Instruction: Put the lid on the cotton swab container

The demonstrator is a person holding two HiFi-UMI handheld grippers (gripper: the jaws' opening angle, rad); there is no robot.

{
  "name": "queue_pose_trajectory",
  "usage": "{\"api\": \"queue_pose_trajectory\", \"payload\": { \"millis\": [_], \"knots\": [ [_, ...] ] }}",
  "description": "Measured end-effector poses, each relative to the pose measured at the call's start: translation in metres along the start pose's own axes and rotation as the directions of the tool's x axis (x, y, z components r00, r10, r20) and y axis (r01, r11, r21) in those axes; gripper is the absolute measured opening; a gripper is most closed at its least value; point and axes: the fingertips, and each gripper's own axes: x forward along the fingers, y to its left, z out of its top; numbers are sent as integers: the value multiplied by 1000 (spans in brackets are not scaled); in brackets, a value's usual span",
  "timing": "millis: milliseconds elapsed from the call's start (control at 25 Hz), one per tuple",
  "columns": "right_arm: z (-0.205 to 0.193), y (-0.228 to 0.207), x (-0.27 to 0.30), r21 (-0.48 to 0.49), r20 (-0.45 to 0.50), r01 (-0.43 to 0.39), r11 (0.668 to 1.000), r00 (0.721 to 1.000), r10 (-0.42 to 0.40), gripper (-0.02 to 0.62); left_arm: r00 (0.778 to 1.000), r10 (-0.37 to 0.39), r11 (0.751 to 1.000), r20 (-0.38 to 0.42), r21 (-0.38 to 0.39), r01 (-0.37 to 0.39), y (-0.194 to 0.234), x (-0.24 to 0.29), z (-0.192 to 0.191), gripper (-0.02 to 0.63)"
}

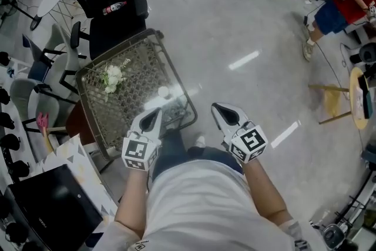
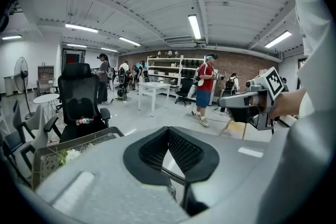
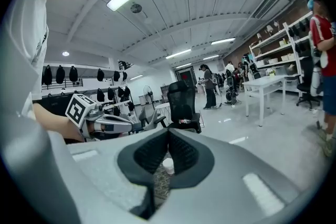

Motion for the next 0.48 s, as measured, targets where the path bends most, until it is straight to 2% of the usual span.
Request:
{"api": "queue_pose_trajectory", "payload": {
  "millis": [480],
  "knots": [
    [-26, -8, 78, 5, -159, 32, 999, 987, -30, 3, 989, -94, 995, -113, -53, 88, 62, 47, -57, 9]
  ]
}}
